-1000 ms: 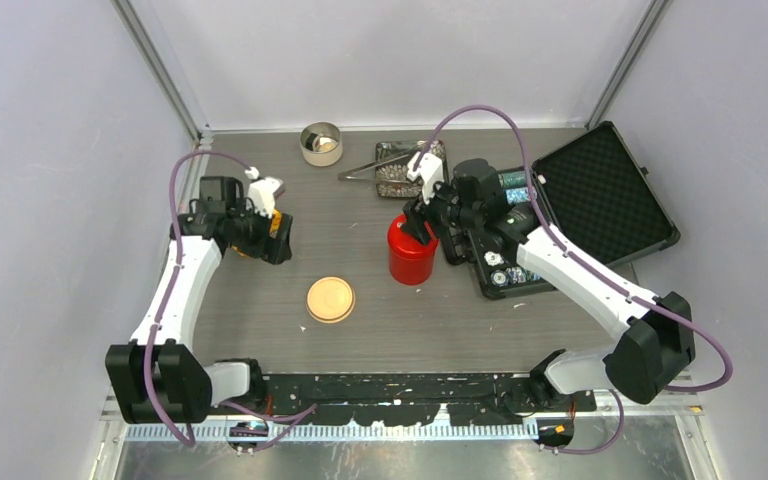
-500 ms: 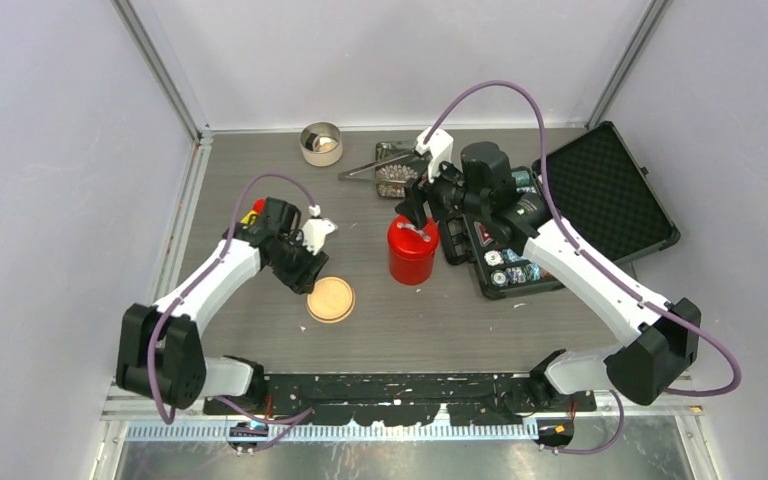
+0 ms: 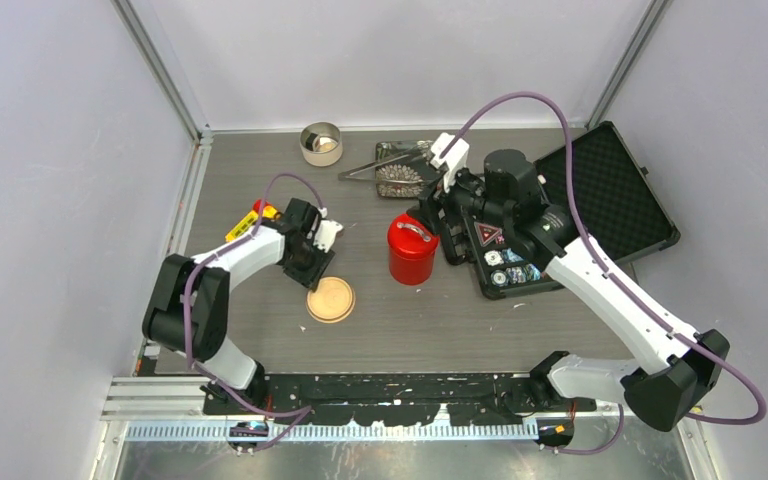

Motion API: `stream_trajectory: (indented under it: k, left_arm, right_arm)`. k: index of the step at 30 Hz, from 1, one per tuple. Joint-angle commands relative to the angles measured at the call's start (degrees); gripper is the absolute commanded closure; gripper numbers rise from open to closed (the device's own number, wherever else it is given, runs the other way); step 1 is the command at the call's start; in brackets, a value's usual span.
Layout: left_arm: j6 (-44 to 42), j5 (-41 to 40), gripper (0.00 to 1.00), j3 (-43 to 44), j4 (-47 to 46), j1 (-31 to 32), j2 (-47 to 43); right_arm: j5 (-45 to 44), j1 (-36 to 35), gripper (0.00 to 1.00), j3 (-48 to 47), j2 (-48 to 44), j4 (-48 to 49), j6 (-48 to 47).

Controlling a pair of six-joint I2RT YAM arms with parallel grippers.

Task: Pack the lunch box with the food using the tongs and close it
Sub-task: Pick up the box lid from the center of the board.

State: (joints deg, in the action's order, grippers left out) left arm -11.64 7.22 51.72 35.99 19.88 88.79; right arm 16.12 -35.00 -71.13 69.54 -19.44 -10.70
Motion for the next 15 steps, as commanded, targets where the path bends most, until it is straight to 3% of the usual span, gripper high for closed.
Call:
stream_trajectory:
  k: [1, 6, 8, 11, 15]
  left_arm:
    - [3.68, -2.26, 0.67, 3.46, -2.05, 0.16, 3.42]
    - [4.83, -2.62, 0.85, 5.69, 0.67, 0.16, 6.29]
    - [5.01, -2.31, 0.98, 7.79, 2.86, 0.18, 6.67]
    - [5.51, -0.22, 1.00, 11.40, 7.54, -0.43, 6.52]
    - [5.44, 8.24, 1.00, 16.68, 15.61, -1.82, 5.97]
  right_arm:
    - [5.25, -0.05, 0.30, 1.19, -2.60, -1.43, -8.31]
    - [7.43, -0.83, 0.28, 1.58, -2.72, -3.39, -12.69]
    - [8.53, -1.16, 0.26, 2.67, -3.10, -3.27, -15.64]
    - [10.06, -2.09, 0.22, 4.08, -3.61, -4.13, -21.81]
    - [9.65, -5.24, 0.22, 3.41, -2.22, -9.09, -30.43]
